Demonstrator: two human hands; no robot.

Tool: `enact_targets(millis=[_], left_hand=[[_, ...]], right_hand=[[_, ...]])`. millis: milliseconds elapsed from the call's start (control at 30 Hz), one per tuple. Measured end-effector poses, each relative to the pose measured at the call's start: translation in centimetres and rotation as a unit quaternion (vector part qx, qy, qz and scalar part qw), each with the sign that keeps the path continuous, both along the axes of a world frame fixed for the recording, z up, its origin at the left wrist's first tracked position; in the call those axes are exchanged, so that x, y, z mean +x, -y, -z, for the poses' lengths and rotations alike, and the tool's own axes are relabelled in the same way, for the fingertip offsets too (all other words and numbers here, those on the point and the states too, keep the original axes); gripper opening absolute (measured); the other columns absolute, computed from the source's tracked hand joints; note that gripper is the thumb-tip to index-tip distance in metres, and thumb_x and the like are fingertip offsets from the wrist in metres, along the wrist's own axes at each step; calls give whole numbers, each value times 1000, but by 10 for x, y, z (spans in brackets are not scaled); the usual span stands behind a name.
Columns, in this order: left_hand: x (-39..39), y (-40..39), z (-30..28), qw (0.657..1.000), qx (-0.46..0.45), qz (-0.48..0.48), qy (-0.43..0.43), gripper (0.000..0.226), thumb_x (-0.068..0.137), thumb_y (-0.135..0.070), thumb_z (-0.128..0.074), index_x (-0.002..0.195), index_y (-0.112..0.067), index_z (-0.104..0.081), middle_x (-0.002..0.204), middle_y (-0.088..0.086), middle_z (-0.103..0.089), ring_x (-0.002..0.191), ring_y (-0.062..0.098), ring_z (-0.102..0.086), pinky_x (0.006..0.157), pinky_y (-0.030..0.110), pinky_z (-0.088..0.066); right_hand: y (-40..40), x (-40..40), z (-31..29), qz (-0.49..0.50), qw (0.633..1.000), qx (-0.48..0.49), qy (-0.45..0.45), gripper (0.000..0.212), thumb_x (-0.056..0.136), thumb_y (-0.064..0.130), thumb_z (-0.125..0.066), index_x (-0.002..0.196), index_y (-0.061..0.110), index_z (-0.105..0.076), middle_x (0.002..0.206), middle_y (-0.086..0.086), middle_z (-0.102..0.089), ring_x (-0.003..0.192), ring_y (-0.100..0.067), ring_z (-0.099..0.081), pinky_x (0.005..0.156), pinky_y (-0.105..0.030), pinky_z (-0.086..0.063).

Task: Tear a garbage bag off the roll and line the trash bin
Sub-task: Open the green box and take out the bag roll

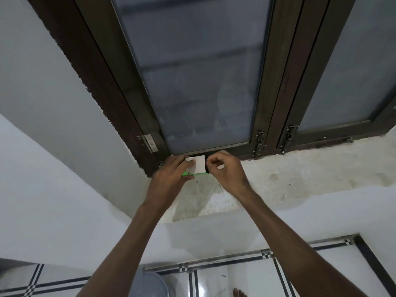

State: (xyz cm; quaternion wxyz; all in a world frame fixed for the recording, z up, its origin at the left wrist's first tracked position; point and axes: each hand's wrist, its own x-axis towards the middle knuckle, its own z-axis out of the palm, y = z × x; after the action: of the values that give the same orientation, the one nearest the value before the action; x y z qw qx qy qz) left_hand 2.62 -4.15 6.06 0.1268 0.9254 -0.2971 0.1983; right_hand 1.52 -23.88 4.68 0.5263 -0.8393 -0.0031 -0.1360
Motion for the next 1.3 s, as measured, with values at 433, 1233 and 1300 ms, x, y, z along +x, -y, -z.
enact_targets(millis=[433, 1233, 1300], left_hand=[[4, 2, -7, 994, 105, 17, -3, 57, 56, -23, -96, 107, -12, -74, 109, 13, -74, 96, 33, -72, 78, 41, -60], [9, -12, 39, 993, 46, -31, -105, 48, 77, -20, -83, 121, -18, -67, 124, 5, -67, 111, 28, -63, 83, 35, -55], [9, -22, 53, 990, 32, -41, -133, 46, 79, -18, -80, 123, -18, -65, 126, 4, -65, 114, 27, -61, 88, 37, -53]], right_hand=[[-1, 5, 18, -76, 990, -83, -80, 15, 98, 24, -55, 96, 10, -54, 99, -3, -54, 86, -20, -58, 70, -40, -51], [47, -9, 38, -76, 949, 246, -181, 34, 81, 9, -79, 112, 15, -66, 110, -14, -70, 103, -27, -69, 86, -35, -60], [58, -13, 40, -47, 951, 244, -182, 34, 79, 9, -81, 109, 17, -68, 104, -11, -74, 100, -25, -71, 87, -34, -59]])
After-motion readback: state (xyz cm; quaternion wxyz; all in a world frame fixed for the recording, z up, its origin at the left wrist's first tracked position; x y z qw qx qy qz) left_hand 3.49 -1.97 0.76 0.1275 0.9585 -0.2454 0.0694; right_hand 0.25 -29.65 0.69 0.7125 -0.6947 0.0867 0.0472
